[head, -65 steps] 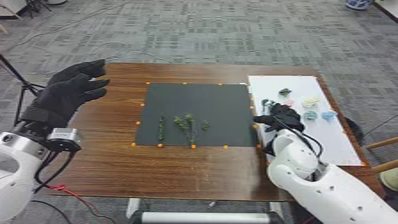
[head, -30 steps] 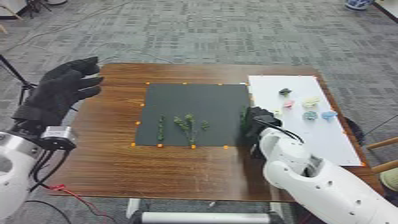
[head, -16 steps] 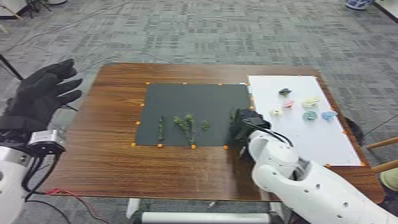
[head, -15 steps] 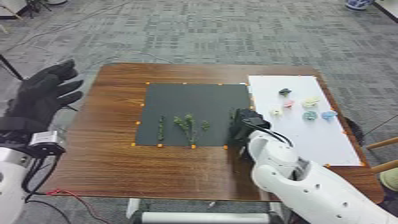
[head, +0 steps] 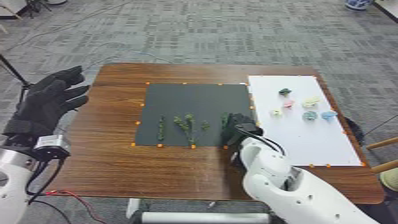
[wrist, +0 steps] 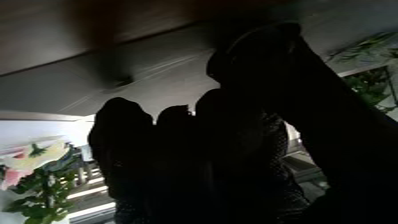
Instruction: Arrange flowers
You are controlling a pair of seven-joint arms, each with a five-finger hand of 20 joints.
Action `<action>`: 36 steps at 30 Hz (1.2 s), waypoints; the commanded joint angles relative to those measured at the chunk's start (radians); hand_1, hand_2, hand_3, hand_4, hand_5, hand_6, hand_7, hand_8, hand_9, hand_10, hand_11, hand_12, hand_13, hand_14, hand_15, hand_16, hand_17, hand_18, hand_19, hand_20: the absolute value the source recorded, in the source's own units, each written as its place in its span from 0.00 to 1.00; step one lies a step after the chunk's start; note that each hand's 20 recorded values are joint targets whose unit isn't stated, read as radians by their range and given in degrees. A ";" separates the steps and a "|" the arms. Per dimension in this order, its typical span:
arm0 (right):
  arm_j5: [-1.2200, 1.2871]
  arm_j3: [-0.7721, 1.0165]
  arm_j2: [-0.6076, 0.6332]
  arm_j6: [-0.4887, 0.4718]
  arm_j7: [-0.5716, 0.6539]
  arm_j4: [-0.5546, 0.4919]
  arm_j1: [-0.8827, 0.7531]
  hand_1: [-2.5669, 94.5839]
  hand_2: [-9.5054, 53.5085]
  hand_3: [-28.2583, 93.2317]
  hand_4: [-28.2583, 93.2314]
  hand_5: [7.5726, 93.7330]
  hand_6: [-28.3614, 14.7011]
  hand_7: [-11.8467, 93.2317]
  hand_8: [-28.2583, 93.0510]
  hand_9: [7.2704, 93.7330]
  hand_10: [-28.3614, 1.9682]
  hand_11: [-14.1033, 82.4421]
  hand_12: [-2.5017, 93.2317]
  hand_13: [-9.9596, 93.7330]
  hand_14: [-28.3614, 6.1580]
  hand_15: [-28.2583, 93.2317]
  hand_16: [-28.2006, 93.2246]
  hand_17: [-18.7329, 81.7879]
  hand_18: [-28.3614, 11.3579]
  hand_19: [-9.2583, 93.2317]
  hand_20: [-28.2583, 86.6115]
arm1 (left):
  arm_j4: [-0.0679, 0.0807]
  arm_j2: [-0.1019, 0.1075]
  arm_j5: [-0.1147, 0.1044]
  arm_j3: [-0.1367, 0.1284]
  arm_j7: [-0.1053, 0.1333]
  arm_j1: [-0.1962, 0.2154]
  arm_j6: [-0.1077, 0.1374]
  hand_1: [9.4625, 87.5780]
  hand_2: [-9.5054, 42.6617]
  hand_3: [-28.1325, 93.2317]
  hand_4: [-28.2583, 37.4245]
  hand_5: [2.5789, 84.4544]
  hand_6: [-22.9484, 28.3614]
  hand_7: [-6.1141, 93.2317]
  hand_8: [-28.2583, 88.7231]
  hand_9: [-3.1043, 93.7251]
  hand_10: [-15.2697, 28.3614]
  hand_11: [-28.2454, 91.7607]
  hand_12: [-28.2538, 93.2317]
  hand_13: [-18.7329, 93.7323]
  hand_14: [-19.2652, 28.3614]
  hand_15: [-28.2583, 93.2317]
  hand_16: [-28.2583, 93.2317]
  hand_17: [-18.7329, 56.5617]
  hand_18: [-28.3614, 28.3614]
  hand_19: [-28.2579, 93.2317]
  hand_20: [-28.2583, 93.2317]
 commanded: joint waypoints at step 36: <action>0.026 0.015 -0.017 -0.211 0.121 0.047 -0.018 0.19 0.00 0.86 0.01 0.70 0.57 0.56 0.14 0.81 0.57 0.77 0.61 0.86 0.57 0.89 0.62 0.73 0.18 1.00 0.84 | 0.011 0.008 0.016 0.003 -0.023 -0.023 -0.049 0.21 0.02 0.80 0.02 0.28 0.50 0.31 0.14 0.24 0.60 0.45 0.33 0.28 0.71 0.59 0.16 0.15 0.86 0.56 0.28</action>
